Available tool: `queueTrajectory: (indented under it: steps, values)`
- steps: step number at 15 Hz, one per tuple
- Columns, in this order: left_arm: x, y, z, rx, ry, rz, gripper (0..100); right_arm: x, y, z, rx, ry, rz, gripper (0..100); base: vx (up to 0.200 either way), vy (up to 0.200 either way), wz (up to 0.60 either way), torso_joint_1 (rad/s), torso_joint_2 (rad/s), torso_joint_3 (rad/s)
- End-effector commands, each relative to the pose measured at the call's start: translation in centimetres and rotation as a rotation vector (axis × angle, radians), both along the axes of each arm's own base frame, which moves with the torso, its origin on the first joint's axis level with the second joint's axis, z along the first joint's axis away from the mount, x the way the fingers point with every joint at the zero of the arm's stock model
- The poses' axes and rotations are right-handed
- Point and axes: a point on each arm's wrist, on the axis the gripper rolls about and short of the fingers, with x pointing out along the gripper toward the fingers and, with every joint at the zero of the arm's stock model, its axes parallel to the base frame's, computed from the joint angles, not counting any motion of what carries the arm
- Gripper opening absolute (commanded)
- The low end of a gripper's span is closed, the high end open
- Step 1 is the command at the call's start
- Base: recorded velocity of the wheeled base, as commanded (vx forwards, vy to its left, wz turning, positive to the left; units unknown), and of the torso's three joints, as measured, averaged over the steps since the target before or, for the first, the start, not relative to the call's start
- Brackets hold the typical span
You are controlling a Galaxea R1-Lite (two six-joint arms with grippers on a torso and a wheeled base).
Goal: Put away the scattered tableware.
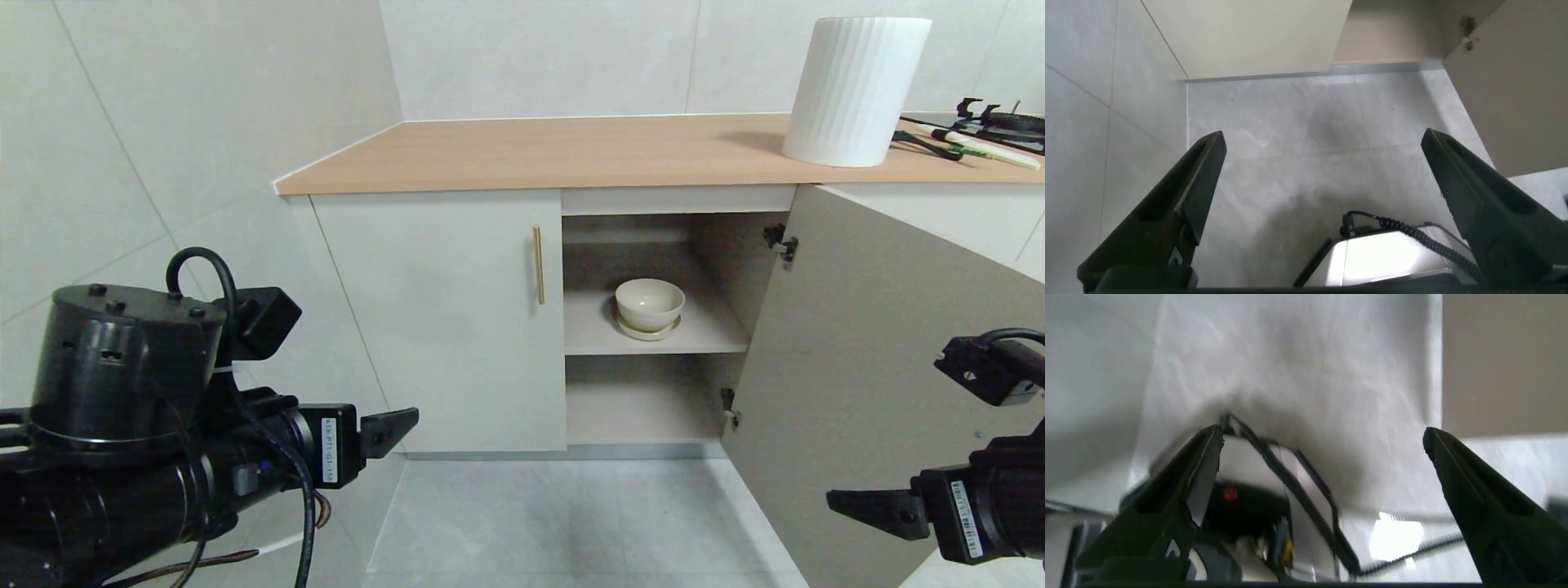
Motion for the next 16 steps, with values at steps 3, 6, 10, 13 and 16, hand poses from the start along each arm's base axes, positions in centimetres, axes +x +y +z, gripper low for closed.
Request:
queueTrajectory:
  steps: [3, 6, 10, 13, 16]
  values:
    - [-0.1, -0.1, -0.1, 0.009, 0.001, -0.007, 100, -0.1, -0.8, 0.9, -0.034, 0.061, -0.042, 100, 0.000, -0.200, 0.00, 0.002, 0.00, 0.007]
    - [-0.1, -0.1, -0.2, 0.011, 0.006, -0.009, 100, -0.3, -1.0, 0.7, -0.065, 0.087, -0.031, 100, 0.000, -0.200, 0.00, 0.007, 0.00, 0.007]
    - [-0.1, -0.1, -0.2, 0.010, 0.004, -0.009, 100, -0.8, -1.4, 0.4, -0.116, 0.130, -0.020, 100, 0.000, -0.200, 0.00, 0.004, 0.00, 0.005]
    - [-0.1, -0.1, -0.3, 0.012, 0.007, -0.009, 100, -0.5, -2.5, 0.3, -0.162, 0.139, -0.046, 100, 0.000, -0.200, 0.00, 0.002, 0.00, 0.002]
    - [-0.1, -0.1, -0.3, 0.011, 0.007, -0.008, 100, -0.6, -3.4, 0.7, -0.178, 0.148, -0.085, 100, 0.000, 0.000, 0.00, 0.000, 0.00, 0.000]
